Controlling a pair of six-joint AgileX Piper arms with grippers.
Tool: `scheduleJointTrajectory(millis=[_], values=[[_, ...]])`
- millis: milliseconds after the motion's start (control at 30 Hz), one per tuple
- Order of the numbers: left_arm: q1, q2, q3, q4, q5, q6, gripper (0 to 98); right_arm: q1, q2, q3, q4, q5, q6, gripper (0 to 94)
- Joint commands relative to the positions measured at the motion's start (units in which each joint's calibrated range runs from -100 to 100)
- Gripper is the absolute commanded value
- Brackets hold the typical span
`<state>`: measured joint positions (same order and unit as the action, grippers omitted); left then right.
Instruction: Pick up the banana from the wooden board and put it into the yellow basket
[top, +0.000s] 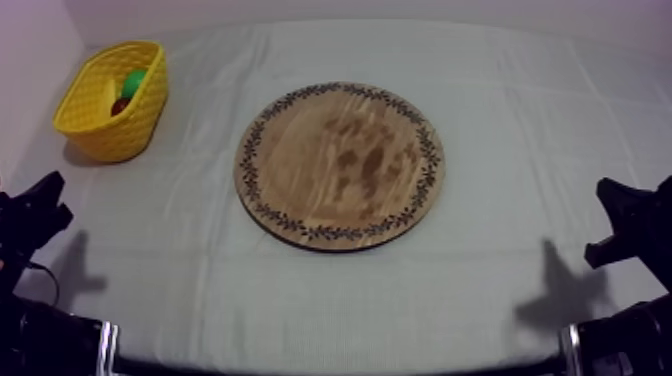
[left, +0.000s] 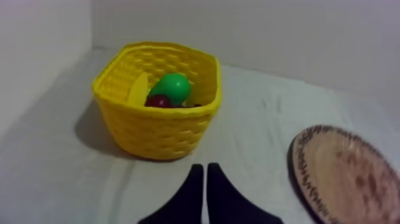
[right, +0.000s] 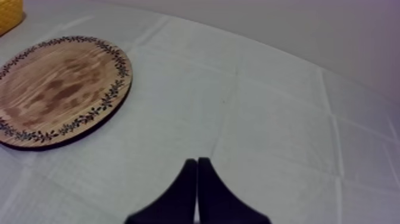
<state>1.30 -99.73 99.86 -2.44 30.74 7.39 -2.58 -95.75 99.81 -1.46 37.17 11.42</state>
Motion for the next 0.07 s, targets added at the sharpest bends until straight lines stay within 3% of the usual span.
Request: scheduleJointTrajectory(millis=[0,33], values=[[0.0,0.0,0.0,-0.02,0.0,4.1,0.1,0.0,0.0,0.0,0.0,0.0,0.0,0.3],[0.0,0.0,0.0,-0.02,0.0,4.0,0.1,0.0,0.0,0.0,0.0,0.0,0.0,0.3]])
